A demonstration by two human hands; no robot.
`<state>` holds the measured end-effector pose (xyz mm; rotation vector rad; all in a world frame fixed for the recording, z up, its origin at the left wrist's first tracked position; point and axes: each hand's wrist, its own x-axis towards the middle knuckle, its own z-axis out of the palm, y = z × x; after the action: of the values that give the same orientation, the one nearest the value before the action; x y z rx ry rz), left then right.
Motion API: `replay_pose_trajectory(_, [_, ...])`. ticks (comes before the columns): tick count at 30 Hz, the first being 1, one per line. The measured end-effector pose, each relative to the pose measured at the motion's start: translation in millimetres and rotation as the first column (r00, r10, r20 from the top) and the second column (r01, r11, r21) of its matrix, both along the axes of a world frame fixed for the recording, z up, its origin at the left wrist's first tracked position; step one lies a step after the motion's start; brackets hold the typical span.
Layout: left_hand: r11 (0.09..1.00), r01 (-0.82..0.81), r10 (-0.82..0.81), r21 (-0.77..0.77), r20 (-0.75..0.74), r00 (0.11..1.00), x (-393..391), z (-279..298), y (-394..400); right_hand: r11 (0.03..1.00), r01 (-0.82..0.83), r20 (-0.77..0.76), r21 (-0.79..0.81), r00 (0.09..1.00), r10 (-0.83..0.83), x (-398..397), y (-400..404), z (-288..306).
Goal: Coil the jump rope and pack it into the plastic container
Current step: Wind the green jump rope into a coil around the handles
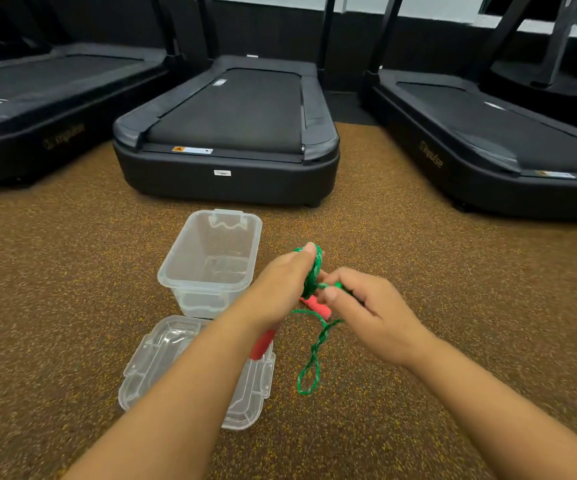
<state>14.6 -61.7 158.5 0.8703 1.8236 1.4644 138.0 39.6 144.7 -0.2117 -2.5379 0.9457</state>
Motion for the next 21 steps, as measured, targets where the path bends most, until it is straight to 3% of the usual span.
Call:
replay_pose_trajectory(5, [0.973, 0.209, -0.211, -0.095, -0.01, 0.977, 1, 5, -7, 0.977, 0.05, -0.097, -0.208, 0.993, -0.071, 2, 18, 12])
replay_pose_trajectory(10, [0.936, 0.327, -0.337, -0.125, -0.069, 0.939, 1, 9, -10, 0.961, 0.207, -0.059, -0.186, 0.974, -0.221, 4, 32, 6])
replay_pose_trajectory(16, [0.906, 0.385, -0.405, -0.175, -0.098, 0.909, 0, 10, -8, 0.956, 0.222, -0.069, -0.194, 0.969, -0.239, 3, 29, 4])
replay_pose_trajectory(19, [0.905, 0.408, -0.414, -0.124, -0.026, 0.91, -2, 8, -9, 0.956, 0.218, -0.096, -0.196, 0.966, -0.24, -1, 28, 6])
replay_pose_trajectory(21, [0.925, 0.38, -0.377, -0.014, 0.091, 0.922, -3, 8, -8, 0.922, 0.214, -0.133, -0.324, 0.954, -0.269, -2, 29, 3])
